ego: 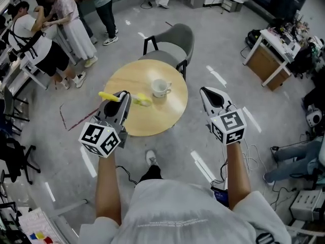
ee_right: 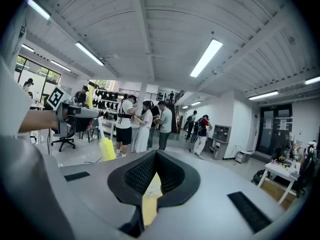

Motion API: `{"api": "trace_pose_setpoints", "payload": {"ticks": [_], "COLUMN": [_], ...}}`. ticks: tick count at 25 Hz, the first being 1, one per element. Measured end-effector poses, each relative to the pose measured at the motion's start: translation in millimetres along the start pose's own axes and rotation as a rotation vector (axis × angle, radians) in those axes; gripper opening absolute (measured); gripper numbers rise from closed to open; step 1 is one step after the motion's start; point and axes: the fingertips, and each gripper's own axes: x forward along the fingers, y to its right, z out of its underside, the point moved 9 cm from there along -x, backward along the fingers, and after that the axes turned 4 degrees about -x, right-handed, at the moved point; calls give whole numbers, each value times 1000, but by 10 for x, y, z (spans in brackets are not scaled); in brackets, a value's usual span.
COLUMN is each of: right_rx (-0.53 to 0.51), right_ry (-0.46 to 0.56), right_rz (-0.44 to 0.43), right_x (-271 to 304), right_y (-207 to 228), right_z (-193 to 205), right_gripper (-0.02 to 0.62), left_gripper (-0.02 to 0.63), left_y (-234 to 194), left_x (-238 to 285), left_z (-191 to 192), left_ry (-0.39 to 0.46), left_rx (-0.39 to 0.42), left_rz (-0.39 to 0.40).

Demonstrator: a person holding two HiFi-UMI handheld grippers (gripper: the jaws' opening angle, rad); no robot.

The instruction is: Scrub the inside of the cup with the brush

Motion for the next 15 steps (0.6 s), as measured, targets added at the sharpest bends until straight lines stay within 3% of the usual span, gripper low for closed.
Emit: {"api": "trace_pose_setpoints", "payload": {"ticks": [7,15], "right_rx": [3,18], "right_ry": [-67,-161], "right_rz": [20,-2], "right_x": [966,1668], "right_y": [231,375], "right_z": [-77,241], "right_gripper": [26,28], "left_gripper": [49,49], "left_y": [-861,-1340], "left_x": [741,1301], "left_z": [-50,206], "left_ry": [-31,-85], "left_rx": [-30,-90], "left_rz": [60,106]}}
